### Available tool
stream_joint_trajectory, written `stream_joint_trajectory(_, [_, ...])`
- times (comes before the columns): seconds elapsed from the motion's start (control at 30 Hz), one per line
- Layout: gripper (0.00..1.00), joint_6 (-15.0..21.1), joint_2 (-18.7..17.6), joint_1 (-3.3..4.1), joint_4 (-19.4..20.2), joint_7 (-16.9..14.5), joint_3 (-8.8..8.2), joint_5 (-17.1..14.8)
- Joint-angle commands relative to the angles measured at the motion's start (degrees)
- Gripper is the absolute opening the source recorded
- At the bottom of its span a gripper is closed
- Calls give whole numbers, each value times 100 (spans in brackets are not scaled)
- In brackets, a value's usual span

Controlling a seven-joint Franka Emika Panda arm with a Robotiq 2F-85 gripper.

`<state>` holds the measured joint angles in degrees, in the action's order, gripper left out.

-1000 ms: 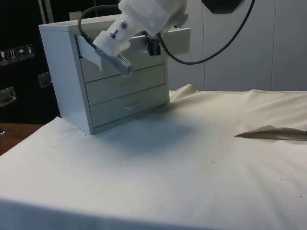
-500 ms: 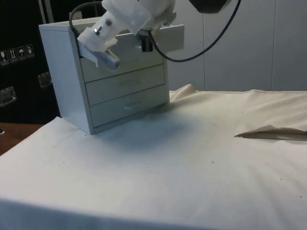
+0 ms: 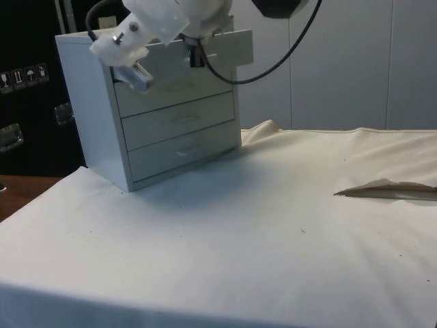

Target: Open the drawer, then close it.

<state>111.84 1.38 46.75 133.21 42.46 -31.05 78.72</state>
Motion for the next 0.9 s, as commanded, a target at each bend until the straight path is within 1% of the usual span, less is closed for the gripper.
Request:
stream_joint_trajectory(0.0, [0, 138, -74, -40, -69, -6, -57, 57])
stream_joint_trajectory(0.1, [0, 178, -149, -46, -155, 6, -109, 63])
stream_joint_trajectory(0.13, [0, 46, -97, -6, -109, 11, -74, 6])
stream_joint_trajectory(0.17, [0, 195, -178, -46, -183, 11, -138, 63])
stream_joint_trajectory(0.27, [0, 252, -264, -40, -275, 34, -206, 57])
stream_joint_trajectory(0.3, [0, 304, -327, -46, -344, 46, -258, 57])
stream_joint_trajectory(0.43, [0, 395, -441, -52, -458, 80, -344, 52])
stream_joint_trajectory(0.47, [0, 304, -418, -17, -424, 86, -327, 11])
stream_joint_trajectory(0.5, [0, 418, -470, -52, -487, 92, -361, 52])
stream_joint_trajectory(0.53, [0, 464, -527, -57, -544, 103, -407, 46])
stream_joint_trajectory(0.73, [0, 607, -705, -69, -716, 160, -533, 40])
stream_joint_trajectory(0.77, [0, 521, -682, -29, -682, 166, -527, 11])
stream_joint_trajectory(0.8, [0, 636, -739, -69, -745, 166, -556, 34])
stream_joint_trajectory(0.87, [0, 693, -825, -74, -831, 201, -613, 29])
